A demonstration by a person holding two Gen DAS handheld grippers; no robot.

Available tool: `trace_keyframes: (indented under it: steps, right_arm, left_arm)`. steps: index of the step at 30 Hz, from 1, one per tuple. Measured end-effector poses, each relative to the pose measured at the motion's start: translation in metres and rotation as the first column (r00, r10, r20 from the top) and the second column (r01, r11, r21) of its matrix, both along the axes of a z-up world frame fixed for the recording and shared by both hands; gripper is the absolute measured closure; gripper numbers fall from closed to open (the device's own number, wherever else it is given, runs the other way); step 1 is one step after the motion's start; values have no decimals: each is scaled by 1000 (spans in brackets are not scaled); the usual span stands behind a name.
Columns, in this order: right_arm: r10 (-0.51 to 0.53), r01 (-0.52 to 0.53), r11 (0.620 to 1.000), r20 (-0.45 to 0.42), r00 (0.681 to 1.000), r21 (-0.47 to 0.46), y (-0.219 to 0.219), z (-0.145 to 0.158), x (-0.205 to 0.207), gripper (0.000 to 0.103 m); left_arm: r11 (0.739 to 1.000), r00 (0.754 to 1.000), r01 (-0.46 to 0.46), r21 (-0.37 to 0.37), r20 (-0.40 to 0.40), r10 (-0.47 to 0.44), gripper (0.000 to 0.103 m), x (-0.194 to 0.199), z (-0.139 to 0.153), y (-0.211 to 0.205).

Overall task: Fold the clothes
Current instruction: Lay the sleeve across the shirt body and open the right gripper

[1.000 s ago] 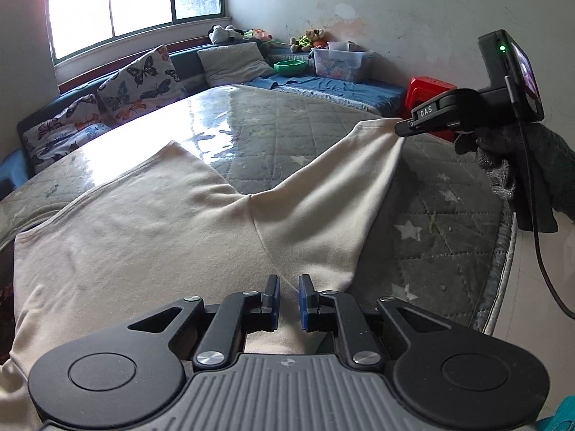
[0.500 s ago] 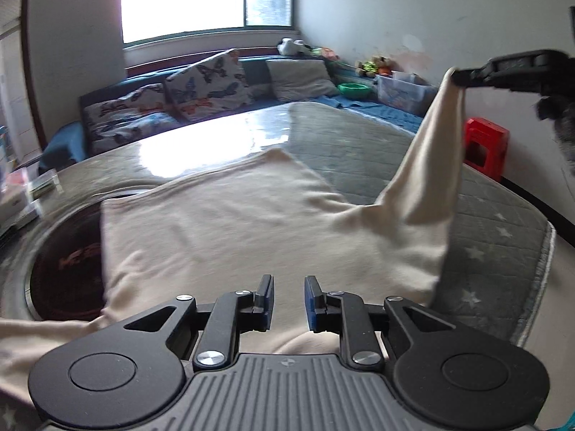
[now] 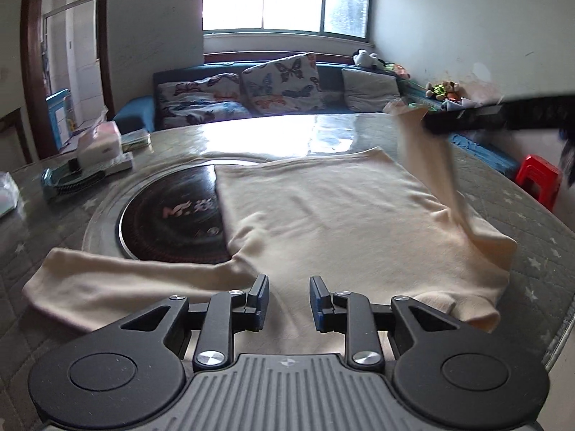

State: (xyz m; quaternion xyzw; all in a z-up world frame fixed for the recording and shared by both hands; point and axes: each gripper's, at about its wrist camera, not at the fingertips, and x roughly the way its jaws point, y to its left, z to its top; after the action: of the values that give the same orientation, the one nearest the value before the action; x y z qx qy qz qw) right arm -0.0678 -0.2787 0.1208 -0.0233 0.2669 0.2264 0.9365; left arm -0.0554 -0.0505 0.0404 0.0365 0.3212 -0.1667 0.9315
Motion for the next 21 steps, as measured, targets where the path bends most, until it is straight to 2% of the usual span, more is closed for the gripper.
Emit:
trace_keyframes:
  steps: [5, 8, 10, 16, 21]
  right_arm:
    - [102, -104, 994, -127, 987, -11, 37, -45, 7, 99]
    - [160, -163, 987, -182, 970, -5, 41, -58, 2, 96]
    - [169, -174, 985, -171, 971, -16, 37, -55, -4, 92]
    - [73, -84, 992, -125, 989, -89, -23, -43, -14, 92]
    - [-23, -4, 983, -145, 989, -184, -74, -49, -9, 91]
  left_arm:
    - [1000, 1000, -26, -3, -17, 26, 76, -3, -5, 8]
    - [1000, 1000, -20, -4, -16, 20, 76, -3, -4, 6]
    - [1000, 1000, -10, -6, -11, 10, 76, -3, -1, 3]
    - [999, 999, 34, -10, 8, -34, 76, 1, 4, -11]
    - [998, 998, 58, 25, -16, -58, 76, 16, -4, -28]
